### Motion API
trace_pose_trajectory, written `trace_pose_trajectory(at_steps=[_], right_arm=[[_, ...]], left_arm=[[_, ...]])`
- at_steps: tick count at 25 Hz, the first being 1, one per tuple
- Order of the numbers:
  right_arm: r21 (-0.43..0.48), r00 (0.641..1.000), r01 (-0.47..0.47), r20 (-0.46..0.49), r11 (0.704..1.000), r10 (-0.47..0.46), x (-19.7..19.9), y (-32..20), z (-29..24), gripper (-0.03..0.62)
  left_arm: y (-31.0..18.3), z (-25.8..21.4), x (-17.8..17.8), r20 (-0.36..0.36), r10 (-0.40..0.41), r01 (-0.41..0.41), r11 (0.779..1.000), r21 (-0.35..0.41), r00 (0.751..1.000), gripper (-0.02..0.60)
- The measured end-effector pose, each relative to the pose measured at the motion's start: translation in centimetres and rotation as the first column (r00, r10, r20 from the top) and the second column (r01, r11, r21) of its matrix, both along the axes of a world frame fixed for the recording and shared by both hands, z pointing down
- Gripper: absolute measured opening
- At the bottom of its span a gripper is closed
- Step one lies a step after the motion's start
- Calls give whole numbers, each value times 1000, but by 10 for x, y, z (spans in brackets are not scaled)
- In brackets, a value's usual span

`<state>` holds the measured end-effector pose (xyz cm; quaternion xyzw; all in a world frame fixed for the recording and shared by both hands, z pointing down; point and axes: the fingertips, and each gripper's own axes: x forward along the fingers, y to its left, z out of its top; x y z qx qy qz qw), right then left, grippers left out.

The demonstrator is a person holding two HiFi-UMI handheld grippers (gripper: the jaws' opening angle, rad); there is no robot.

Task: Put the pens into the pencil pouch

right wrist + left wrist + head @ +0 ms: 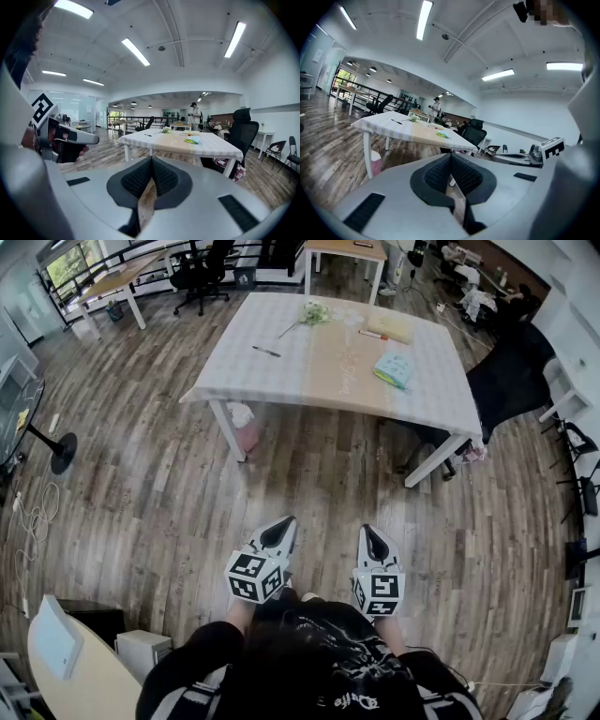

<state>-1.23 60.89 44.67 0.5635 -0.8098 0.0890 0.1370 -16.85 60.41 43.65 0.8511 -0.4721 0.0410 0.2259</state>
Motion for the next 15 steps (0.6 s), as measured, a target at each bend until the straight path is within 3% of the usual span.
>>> trace_pose_trajectory(at_steps=[15], right_arm=[[11, 1000, -18, 4, 1000, 18, 6, 23, 7, 9]], left_arm=[[25, -1, -1, 13, 5, -6, 999, 45, 1000, 20]])
